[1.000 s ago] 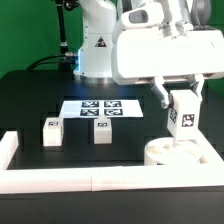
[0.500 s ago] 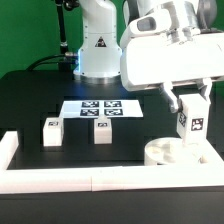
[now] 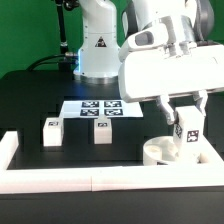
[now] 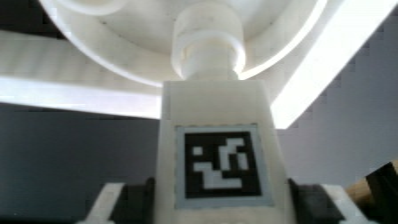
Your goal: Assemble stool
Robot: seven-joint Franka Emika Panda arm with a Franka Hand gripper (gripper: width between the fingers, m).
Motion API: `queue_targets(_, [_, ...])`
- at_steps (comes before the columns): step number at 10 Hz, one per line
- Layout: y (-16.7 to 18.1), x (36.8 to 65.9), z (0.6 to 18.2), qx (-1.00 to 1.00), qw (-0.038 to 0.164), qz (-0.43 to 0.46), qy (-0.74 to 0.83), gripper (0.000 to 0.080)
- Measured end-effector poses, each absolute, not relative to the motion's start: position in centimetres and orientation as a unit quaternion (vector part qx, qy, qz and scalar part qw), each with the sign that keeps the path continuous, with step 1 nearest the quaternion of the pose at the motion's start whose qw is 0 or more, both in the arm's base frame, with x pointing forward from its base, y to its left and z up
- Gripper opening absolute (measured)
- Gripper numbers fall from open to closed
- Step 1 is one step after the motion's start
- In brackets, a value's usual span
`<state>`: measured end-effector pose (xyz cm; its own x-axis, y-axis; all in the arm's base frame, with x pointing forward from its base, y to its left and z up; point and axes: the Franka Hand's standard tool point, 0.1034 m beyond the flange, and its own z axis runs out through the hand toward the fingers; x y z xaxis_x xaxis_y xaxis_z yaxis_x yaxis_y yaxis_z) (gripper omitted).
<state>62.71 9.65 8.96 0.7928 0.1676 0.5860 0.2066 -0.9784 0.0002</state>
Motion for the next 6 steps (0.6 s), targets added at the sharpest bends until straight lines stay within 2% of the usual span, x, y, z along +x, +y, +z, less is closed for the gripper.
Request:
queue_targets(5, [9.65, 62.66, 8.74, -0.946, 0.032, -0.308, -0.098, 0.0337])
queue_targets(6, [9.66, 62.63, 8.67, -0.947, 0.032, -0.305, -0.099, 0.0412])
